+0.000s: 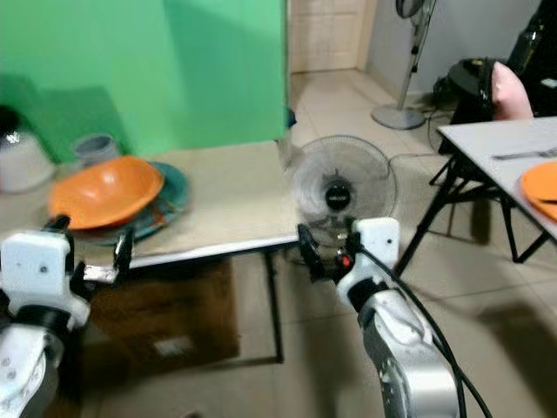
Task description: Setting the table
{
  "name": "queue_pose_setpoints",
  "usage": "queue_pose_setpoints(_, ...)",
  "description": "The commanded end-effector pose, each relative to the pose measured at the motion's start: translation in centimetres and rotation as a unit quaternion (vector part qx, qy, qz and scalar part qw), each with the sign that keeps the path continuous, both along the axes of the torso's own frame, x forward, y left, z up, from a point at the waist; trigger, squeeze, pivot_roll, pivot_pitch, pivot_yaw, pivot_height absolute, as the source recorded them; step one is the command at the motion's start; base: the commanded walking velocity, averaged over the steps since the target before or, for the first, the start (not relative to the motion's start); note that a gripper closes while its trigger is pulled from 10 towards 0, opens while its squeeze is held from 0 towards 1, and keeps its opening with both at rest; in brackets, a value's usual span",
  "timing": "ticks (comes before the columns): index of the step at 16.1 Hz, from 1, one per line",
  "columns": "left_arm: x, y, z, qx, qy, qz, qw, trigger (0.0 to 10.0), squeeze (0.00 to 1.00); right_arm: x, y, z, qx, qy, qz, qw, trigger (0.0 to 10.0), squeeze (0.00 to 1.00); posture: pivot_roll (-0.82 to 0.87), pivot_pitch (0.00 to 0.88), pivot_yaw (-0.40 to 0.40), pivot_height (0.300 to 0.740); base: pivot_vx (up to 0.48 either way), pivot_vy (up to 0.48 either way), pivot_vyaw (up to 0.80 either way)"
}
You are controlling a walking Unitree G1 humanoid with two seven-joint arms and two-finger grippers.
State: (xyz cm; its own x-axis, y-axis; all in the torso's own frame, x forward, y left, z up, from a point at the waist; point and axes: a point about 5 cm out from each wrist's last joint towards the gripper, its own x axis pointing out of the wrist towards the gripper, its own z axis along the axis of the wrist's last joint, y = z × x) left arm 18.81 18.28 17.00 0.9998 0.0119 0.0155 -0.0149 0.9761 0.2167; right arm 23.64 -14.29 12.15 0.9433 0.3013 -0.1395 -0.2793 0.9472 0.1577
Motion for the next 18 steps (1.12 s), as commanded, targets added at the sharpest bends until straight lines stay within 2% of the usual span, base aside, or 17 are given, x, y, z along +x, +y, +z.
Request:
queue_pose_setpoints(1,0.1,0.6,0.1,0.004,-0.007,0.013,1.0,10.0,0.0,0.5,0.6,0.4,0.001,-0.004,0.011,1.0,10.0,0.0,0.0,0.0,0.042,0.74,0.0,0.0,0.0)
queue_pose_setpoints(4,0.3,0.3,0.4,-0.022,-0.014,0.017,1.0,10.0,0.0,0.4,1.4,0.8,0.035,-0.01,0.039,0.999,10.0,0.0,0.01,0.0,0.042,0.74,0.0,0.0,0.0)
queue_pose_setpoints(6,0.5,-0.2,0.5,-0.008,-0.016,-0.009,1.0,10.0,0.0,0.8,2.3,1.0,0.018,-0.02,0.063,0.998,10.0,0.0,0.02,0.0,0.042,0.74,0.0,0.0,0.0)
queue_pose_setpoints(8,0.7,-0.2,0.5,-0.003,-0.016,-0.014,1.0,10.0,0.0,1.1,2.5,1.2,0.024,-0.02,0.062,0.998,10.0,0.0,0.01,0.0,0.046,0.74,0.279,0.0,0.0)
queue_pose_setpoints(13,0.9,-0.3,0.5,-0.002,-0.013,-0.023,1.0,10.0,0.0,1.6,2.6,1.4,0.009,-0.025,0.065,0.998,10.0,0.0,0.01,0.0,0.06,0.74,0.337,0.0,0.76)
queue_pose_setpoints(17,0.8,-0.5,0.5,0.0,-0.011,-0.03,0.999,10.0,0.0,1.7,3.4,1.4,0.007,-0.028,0.09,0.996,10.0,0.0,0.02,0.0,0.046,0.74,0.338,0.0,0.8)
queue_pose_setpoints(18,0.7,-0.5,0.5,0.001,-0.01,-0.031,0.999,10.0,0.0,1.9,3.4,1.4,0.011,-0.027,0.084,0.996,10.0,0.0,0.03,0.0,0.043,0.74,0.337,0.0,0.0)
